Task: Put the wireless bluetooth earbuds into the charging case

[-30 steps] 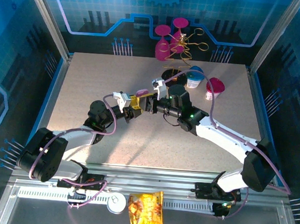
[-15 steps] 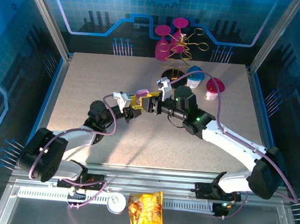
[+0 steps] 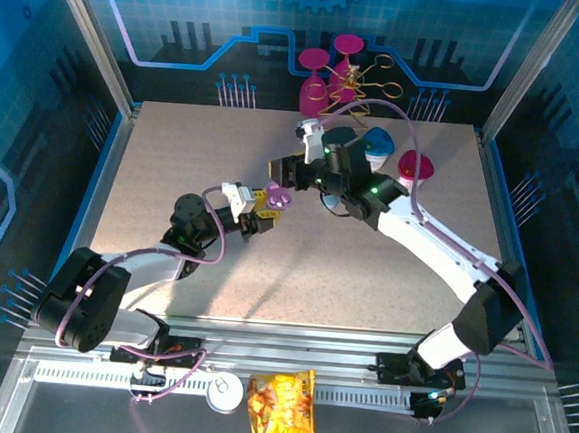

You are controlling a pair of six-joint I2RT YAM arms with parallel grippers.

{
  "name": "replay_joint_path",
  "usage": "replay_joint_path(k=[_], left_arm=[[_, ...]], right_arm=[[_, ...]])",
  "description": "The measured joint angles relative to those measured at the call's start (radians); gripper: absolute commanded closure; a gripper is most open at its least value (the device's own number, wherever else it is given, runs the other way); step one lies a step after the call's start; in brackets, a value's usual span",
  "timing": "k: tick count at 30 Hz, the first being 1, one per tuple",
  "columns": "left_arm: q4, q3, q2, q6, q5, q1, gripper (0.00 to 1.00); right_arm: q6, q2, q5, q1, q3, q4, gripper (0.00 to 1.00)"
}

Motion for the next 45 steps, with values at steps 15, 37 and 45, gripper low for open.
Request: replay_joint_path(k=[15,37,45], left_arm=[[-0.03,-0.008,-0.023,-0.003,-0.033,0.0,0.7],[0.037,-0.024,-0.023,-0.03,-0.049,0.0,0.7],[0.03,-0.03,-0.027,-0.03,-0.058,0.001,0.69]], right_arm=[[-0.025,-0.123,-0.048,-0.003,-0.164,-0.083,0.39],[0.395,-0.06,-0.46,-0.124,-0.351,0.301,0.3],[0.514,-0.014,-0.555,-0.125,-0.368,0.448,0.62]])
